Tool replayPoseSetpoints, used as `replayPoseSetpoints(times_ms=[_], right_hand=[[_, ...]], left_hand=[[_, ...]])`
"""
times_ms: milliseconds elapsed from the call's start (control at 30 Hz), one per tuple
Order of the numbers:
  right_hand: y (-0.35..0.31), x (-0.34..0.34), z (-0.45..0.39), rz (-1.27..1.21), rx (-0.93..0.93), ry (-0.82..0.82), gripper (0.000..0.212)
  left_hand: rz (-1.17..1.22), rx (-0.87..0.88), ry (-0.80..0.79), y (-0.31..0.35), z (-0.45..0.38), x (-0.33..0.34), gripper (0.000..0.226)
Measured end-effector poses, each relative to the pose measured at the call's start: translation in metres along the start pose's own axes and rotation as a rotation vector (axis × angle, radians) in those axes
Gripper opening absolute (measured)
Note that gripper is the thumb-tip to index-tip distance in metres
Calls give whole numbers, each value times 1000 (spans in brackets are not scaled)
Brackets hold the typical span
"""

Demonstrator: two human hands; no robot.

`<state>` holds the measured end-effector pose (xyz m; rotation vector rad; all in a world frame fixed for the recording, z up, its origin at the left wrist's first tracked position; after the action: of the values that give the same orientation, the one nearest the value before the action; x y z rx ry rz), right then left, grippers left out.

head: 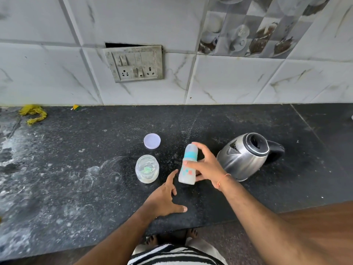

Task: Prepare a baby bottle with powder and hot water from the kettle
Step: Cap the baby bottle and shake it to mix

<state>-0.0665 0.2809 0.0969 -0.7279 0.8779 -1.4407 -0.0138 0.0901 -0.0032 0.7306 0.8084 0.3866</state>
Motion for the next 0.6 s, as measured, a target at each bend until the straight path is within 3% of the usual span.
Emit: replayPoseSetpoints(times_ms=[67, 200, 333, 433, 533, 600], right_hand=[[-3, -8, -2, -188, -29, 150, 72], [-4, 3, 7, -152, 51, 87, 72], [6, -9, 4, -324, -23, 250, 70], [13, -3, 8, -506, 188, 128, 70], [14, -9, 9, -480, 9, 220, 70], [12, -7, 5, -572, 127, 189, 73]], left_hand=[[-36, 4, -9, 2, -2, 0, 150], [-131, 13, -13, 2, -4, 1, 154], [-176, 29, -16, 3, -8, 4, 156], [-176, 17, -11, -2, -8, 5, 156], [-184, 20, -15, -1, -10, 4, 157], [-180, 9, -8, -3, -10, 6, 157]])
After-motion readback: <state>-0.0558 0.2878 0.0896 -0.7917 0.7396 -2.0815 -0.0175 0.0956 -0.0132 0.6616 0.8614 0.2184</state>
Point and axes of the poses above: each hand's wrist, its own z-axis away from the middle knuckle, its own x-axis out of the palm, y = z × x, the point moved 3 cm from there along -z, towards the middle knuckle, and after that the axes turned 1 degree about -z, right-handed, at the moved point
